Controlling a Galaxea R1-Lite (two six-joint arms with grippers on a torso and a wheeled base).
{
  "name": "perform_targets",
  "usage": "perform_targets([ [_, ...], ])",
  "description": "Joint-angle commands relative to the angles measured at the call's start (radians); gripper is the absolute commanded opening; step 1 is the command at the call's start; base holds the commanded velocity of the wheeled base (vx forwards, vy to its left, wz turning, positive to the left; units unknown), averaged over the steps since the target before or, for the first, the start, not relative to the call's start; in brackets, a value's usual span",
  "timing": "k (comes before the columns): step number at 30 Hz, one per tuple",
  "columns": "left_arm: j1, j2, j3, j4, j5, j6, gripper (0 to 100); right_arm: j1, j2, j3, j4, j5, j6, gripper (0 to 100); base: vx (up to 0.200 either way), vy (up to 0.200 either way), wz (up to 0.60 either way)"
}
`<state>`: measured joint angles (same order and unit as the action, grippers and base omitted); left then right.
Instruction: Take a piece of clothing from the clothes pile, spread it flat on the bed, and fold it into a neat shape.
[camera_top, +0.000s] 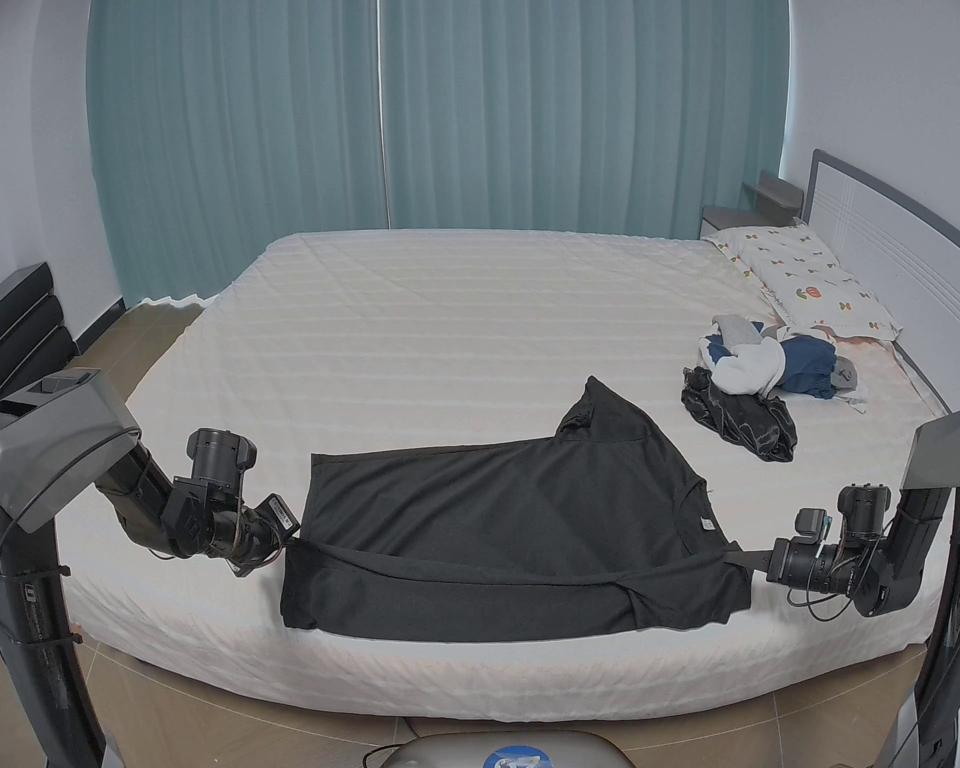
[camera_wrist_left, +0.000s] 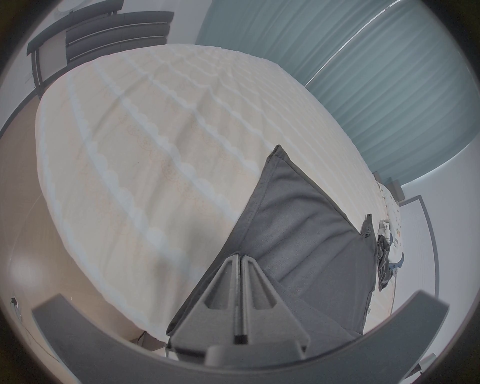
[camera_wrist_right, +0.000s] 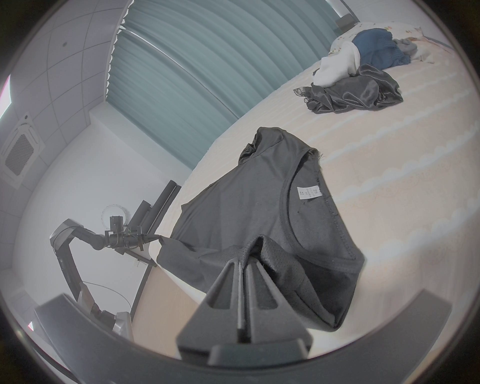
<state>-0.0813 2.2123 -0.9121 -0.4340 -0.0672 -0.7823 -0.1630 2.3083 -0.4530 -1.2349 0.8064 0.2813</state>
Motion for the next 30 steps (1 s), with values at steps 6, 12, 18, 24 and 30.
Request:
perform_targets([
  [6, -0.003, 0.061, -0.044, 0.000, 0.007, 0.000, 0, 0.017, 0.054, -0.049, 0.000, -0.036, 0.032, 0, 0.000, 0.000, 0.00],
  [12, -0.003, 0.069, -0.053, -0.002, 0.010, -0.014, 0, 0.022, 0.076, -0.061, -0.037, -0.039, 0.062, 0, 0.000, 0.000, 0.00],
  [18, -0.002, 0.067, -0.056, 0.000, 0.012, -0.020, 100, 0.016, 0.134, -0.041, -0.193, -0.082, 0.134, 100, 0.000, 0.000, 0.00],
  [24, 0.002, 0.061, -0.056, -0.002, 0.000, -0.063, 100, -0.010, 0.134, 0.014, -0.328, -0.082, 0.274, 100, 0.000, 0.000, 0.00],
  [30, 0.015, 0.027, -0.031, 0.001, -0.011, -0.072, 100, -0.033, 0.135, 0.019, -0.330, -0.085, 0.435, 100, 0.000, 0.000, 0.00],
])
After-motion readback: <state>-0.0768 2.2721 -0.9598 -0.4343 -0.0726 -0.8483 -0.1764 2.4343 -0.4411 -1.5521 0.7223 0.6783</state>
